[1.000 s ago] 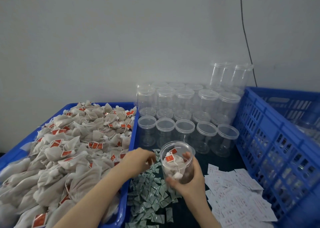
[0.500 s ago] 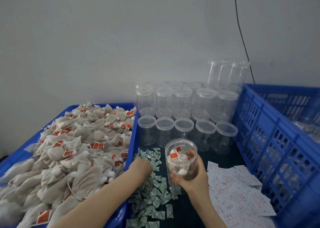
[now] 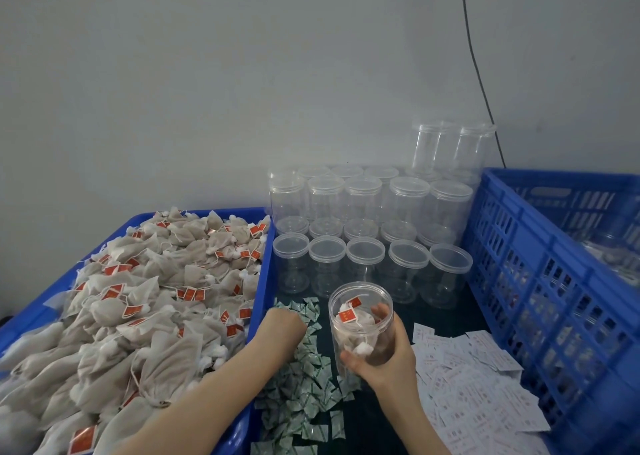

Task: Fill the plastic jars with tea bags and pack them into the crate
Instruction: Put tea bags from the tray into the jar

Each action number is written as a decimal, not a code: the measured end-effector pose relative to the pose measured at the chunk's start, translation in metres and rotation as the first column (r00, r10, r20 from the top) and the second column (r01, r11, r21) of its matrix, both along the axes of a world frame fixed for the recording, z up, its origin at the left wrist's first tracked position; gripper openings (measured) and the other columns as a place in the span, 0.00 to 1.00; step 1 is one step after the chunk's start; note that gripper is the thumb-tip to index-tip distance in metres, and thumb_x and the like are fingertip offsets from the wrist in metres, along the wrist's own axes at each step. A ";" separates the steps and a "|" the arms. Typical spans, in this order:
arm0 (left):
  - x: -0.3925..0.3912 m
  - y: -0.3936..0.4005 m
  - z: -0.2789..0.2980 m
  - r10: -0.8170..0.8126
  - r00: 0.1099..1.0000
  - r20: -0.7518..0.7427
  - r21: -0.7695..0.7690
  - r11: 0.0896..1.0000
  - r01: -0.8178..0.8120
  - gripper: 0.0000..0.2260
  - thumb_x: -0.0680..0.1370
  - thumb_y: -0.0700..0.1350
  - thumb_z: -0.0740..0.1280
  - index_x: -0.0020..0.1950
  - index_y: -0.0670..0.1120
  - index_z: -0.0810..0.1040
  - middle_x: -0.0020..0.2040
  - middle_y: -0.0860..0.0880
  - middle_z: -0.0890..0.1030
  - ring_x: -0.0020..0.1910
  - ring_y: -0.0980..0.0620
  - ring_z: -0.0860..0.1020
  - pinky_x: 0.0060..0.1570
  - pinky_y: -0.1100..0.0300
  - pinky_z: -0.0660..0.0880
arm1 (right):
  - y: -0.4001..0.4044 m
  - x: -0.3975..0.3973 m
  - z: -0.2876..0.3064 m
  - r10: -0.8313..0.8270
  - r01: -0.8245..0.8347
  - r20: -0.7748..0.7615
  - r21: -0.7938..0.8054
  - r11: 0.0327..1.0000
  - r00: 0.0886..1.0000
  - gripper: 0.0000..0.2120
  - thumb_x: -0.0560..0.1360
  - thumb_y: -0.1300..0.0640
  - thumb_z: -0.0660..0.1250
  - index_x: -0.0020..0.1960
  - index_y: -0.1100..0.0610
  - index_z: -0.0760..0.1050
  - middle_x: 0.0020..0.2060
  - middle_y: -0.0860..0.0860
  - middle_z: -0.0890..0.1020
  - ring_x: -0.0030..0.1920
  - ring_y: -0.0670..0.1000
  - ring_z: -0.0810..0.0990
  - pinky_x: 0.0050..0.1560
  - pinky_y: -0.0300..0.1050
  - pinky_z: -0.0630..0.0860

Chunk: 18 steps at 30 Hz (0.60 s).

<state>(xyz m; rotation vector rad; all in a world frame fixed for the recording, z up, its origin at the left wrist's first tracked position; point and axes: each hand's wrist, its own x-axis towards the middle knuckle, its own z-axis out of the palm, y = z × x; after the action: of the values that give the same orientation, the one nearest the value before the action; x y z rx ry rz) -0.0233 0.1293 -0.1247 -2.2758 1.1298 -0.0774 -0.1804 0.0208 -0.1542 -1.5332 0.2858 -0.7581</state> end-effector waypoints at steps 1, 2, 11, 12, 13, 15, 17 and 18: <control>0.000 0.001 0.001 0.010 1.000 0.003 -0.016 1.000 -0.010 0.10 0.77 0.33 0.62 0.57 0.40 0.77 0.55 0.43 0.80 0.55 0.44 0.79 0.43 0.54 0.72 | 0.000 0.000 0.000 0.000 0.000 -0.001 -0.001 1.000 1.000 0.41 0.51 0.51 0.82 0.63 0.48 0.73 0.56 0.38 0.82 0.57 0.40 0.80 0.52 0.29 0.75; 0.001 0.001 0.001 0.023 1.000 0.003 -0.033 0.999 -0.023 0.11 0.77 0.33 0.62 0.57 0.40 0.77 0.55 0.44 0.80 0.54 0.44 0.79 0.41 0.55 0.70 | 0.000 0.000 0.000 0.000 0.000 -0.003 0.003 1.000 1.000 0.42 0.51 0.49 0.82 0.63 0.48 0.73 0.56 0.38 0.82 0.57 0.41 0.80 0.52 0.30 0.75; 0.007 0.006 0.009 0.143 0.989 -0.028 -0.318 0.937 -0.144 0.11 0.78 0.38 0.62 0.60 0.44 0.73 0.55 0.46 0.80 0.54 0.47 0.79 0.48 0.54 0.74 | 0.002 0.002 -0.004 0.002 -0.002 -0.026 -0.002 1.000 1.000 0.43 0.50 0.46 0.82 0.63 0.48 0.73 0.56 0.39 0.82 0.57 0.43 0.81 0.53 0.34 0.77; 0.007 0.007 0.010 0.156 0.986 -0.054 -0.375 0.912 -0.165 0.09 0.79 0.39 0.62 0.58 0.45 0.73 0.53 0.47 0.81 0.52 0.48 0.79 0.47 0.55 0.74 | 0.002 0.002 -0.004 0.002 -0.002 -0.029 -0.002 1.000 1.000 0.43 0.50 0.46 0.82 0.63 0.48 0.73 0.56 0.39 0.82 0.57 0.43 0.81 0.53 0.34 0.77; 0.007 0.008 0.011 0.165 0.983 -0.085 -0.438 0.880 -0.186 0.07 0.79 0.41 0.62 0.57 0.46 0.74 0.51 0.48 0.81 0.50 0.48 0.80 0.45 0.56 0.74 | 0.001 0.002 -0.004 0.002 -0.002 -0.031 -0.003 1.000 1.000 0.43 0.50 0.46 0.82 0.63 0.48 0.73 0.56 0.40 0.82 0.57 0.43 0.81 0.53 0.35 0.77; 0.009 0.011 0.013 0.163 0.976 -0.147 -0.569 0.793 -0.218 0.06 0.80 0.44 0.60 0.53 0.48 0.75 0.47 0.50 0.81 0.46 0.50 0.80 0.43 0.57 0.76 | 0.000 0.003 -0.004 0.001 -0.001 -0.034 -0.006 1.000 0.999 0.43 0.50 0.47 0.82 0.63 0.47 0.73 0.56 0.42 0.83 0.57 0.44 0.81 0.54 0.37 0.77; 0.010 0.014 0.015 0.135 0.970 -0.200 -0.675 0.699 -0.236 0.07 0.80 0.47 0.59 0.51 0.50 0.76 0.45 0.53 0.81 0.42 0.52 0.79 0.38 0.59 0.75 | -0.001 0.004 -0.005 0.002 -0.003 -0.034 -0.006 1.000 0.999 0.42 0.51 0.49 0.82 0.63 0.47 0.73 0.55 0.44 0.83 0.57 0.44 0.81 0.54 0.38 0.78; 0.010 0.016 0.017 0.120 0.968 -0.221 -0.716 0.654 -0.244 0.06 0.80 0.47 0.59 0.51 0.51 0.76 0.44 0.54 0.81 0.40 0.54 0.77 0.35 0.62 0.73 | -0.002 0.004 -0.006 0.005 -0.005 -0.033 -0.002 1.000 0.999 0.42 0.51 0.49 0.82 0.63 0.47 0.73 0.55 0.44 0.83 0.56 0.44 0.81 0.53 0.37 0.78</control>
<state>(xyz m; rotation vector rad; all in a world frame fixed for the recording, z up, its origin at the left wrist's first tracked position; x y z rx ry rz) -0.0131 0.1451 -0.1080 -3.1706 1.0468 -0.3446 -0.1763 0.0189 -0.1599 -1.5495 0.3059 -0.7297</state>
